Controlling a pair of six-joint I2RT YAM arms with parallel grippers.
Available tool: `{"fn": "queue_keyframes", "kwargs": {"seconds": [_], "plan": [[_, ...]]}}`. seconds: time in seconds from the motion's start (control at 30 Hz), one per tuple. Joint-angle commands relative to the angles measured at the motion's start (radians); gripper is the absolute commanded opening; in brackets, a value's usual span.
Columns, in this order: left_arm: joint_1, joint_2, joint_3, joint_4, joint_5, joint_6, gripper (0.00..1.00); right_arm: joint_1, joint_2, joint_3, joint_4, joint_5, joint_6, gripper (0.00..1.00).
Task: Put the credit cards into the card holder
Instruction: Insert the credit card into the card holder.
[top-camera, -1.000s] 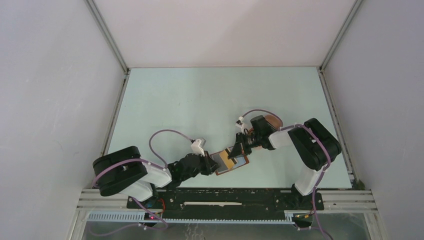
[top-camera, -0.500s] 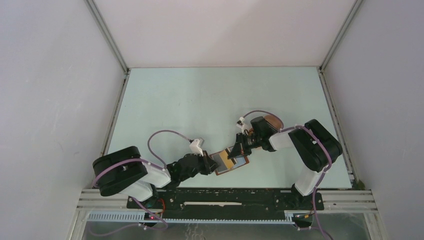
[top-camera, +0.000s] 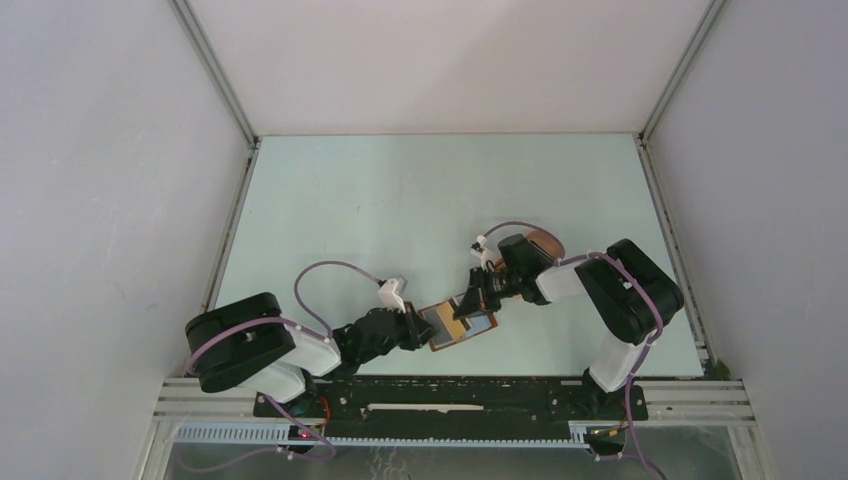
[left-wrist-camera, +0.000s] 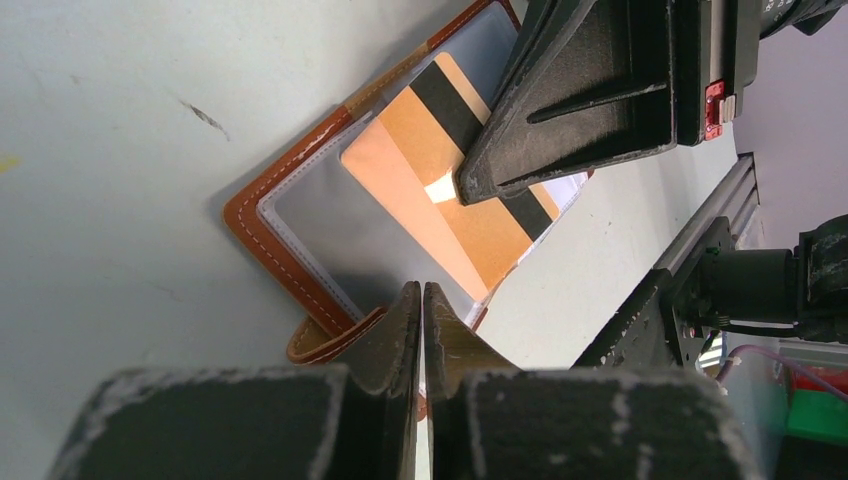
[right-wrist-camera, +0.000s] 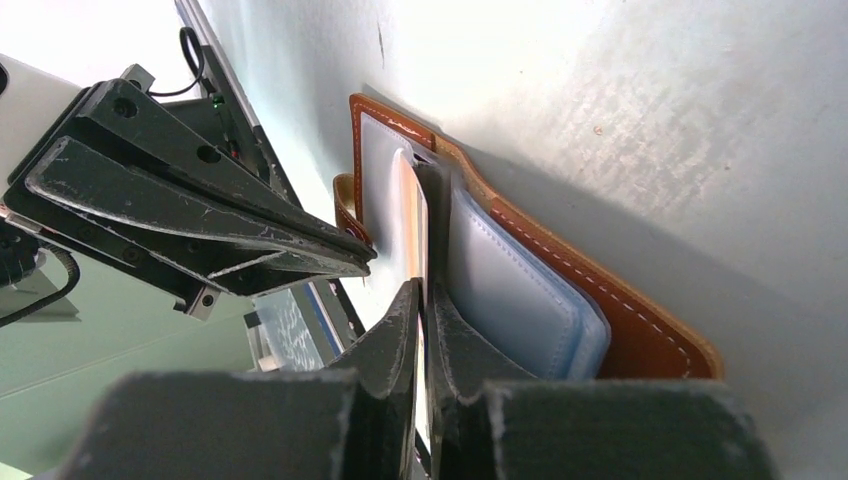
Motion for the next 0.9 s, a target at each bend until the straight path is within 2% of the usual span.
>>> {"fn": "queue_keyframes", "kwargs": {"seconds": [0.0,0.3,0.87], "plan": [[0.007,-0.024,-0.021,0.036,-0.010,-0.012,0.07,0.027,-0.011,-0.017,-0.001,0.032,-0.028,0.11],[0.007,-0.036,-0.024,0.036,-0.010,-0.010,0.07,0.028,-0.028,0.001,-0.027,0.018,-0.068,0.25],[0.007,-0.036,-0.018,0.032,-0.004,-0.006,0.07,0.028,-0.089,0.060,-0.161,0.048,-0.198,0.38]]}}
